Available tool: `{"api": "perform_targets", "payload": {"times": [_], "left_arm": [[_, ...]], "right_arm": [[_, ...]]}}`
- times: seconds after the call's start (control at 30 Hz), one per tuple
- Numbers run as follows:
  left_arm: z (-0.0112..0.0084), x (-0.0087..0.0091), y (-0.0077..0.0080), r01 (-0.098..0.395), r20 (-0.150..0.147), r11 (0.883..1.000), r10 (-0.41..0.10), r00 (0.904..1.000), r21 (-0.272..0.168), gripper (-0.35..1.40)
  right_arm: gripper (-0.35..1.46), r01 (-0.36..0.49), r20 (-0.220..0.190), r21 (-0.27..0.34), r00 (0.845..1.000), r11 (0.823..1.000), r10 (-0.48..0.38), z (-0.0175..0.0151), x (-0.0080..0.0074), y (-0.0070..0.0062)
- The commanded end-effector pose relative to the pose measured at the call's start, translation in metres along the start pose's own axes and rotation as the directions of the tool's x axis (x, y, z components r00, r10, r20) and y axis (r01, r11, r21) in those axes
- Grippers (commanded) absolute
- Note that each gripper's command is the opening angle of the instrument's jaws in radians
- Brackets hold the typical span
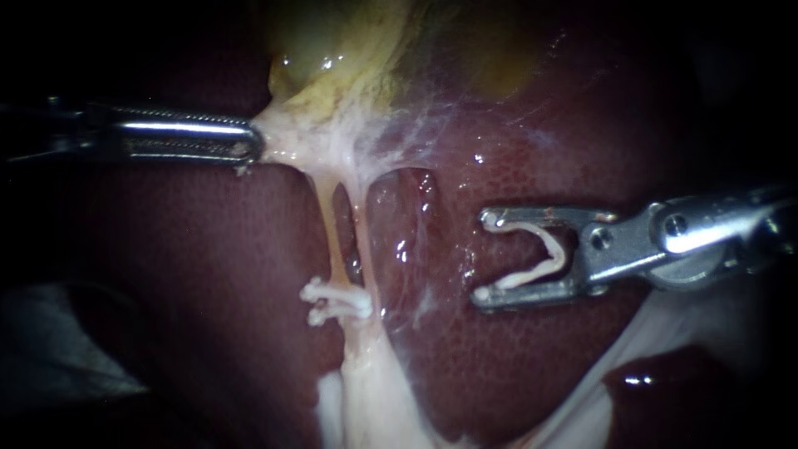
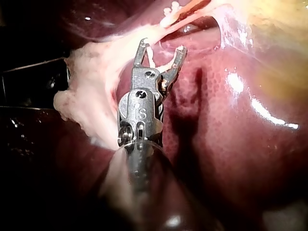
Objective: Clipping third clip left tube
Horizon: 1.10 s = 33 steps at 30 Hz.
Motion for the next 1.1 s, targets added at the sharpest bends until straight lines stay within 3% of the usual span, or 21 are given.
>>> {"api": "perform_targets", "payload": {"times": [0.03, 0.23, 0.57, 0.83, 1.1], "left_arm": [[0.0002, -0.0001, -0.0001, -0.001, -0.002, 1.000, 0.001, 1.0000, 0.001, -0.35], [0.0001, -0.0001, -0.0001, -0.001, -0.002, 1.000, 0.001, 1.0000, 0.001, -0.35], [0.0002, -0.0001, 0.0000, -0.001, -0.002, 1.000, 0.001, 1.0000, 0.001, -0.35], [0.0002, -0.0001, 0.0000, -0.001, -0.002, 1.000, 0.001, 1.0000, 0.001, -0.35], [0.0002, -0.0001, 0.0000, -0.001, -0.002, 1.000, 0.001, 1.0000, 0.001, -0.35]], "right_arm": [[0.50, 0.004, -0.003, 0.004, 1.000, 1.000, -0.004, 0.0006, 0.0001, 0.0001], [0.50, -0.039, -0.029, 0.032, 0.999, 0.999, 0.039, 0.0046, 0.0006, 0.0004], [0.50, -0.095, -0.065, 0.096, 0.993, 0.991, 0.101, 0.0113, 0.0001, 0.0012], [0.50, -0.119, -0.084, 0.148, 0.988, 0.982, 0.132, 0.0140, -0.0027, 0.0038], [0.50, -0.143, -0.154, 0.195, 0.973, 0.970, 0.174, 0.0145, -0.0046, 0.0064]]}}
